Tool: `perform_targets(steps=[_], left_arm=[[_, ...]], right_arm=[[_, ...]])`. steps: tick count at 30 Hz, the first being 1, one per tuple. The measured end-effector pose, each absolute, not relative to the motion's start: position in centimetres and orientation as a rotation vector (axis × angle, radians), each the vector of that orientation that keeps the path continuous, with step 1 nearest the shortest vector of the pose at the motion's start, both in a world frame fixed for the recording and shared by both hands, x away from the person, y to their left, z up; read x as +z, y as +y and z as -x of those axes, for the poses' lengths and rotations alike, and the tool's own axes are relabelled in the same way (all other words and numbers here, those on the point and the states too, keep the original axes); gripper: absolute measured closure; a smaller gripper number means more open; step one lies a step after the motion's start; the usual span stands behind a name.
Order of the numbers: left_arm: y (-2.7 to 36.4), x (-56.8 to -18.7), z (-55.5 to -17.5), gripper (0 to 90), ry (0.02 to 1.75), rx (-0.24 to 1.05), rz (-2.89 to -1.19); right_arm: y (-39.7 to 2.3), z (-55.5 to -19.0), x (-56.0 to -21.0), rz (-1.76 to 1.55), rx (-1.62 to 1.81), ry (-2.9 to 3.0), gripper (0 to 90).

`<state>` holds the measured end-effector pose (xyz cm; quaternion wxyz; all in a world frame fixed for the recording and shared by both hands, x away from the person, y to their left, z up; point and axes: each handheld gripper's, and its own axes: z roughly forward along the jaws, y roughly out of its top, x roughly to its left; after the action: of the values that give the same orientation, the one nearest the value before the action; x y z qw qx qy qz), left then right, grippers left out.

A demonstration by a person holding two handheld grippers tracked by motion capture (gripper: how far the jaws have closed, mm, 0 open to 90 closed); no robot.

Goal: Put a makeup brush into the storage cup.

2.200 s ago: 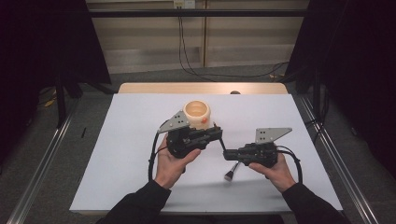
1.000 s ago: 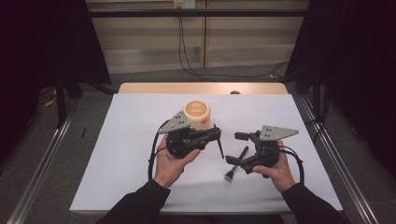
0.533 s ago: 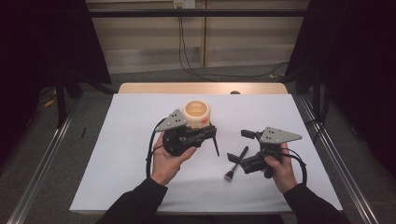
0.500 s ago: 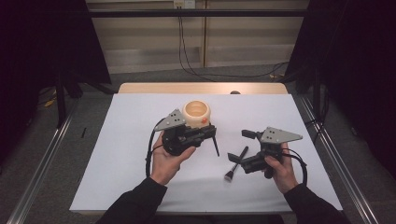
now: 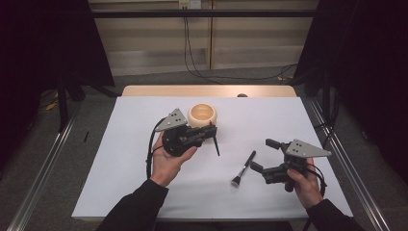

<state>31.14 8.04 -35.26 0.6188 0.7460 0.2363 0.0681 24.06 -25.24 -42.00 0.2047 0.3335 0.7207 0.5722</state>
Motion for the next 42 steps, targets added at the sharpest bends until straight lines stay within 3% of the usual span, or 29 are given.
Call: perform_targets(steps=[24, 42], left_arm=[[10.0, -34.1, -33.6, 84.1, 0.614, 0.238, -1.714], [11.2, -32.5, -36.9, 84.2, 0.681, 0.342, -1.708]], right_arm=[[-29.0, -20.3, -43.3, -1.027, 1.54, 1.995, 1.0], [-29.2, -20.1, -43.8, -1.023, 1.564, 2.01, 2.2]])
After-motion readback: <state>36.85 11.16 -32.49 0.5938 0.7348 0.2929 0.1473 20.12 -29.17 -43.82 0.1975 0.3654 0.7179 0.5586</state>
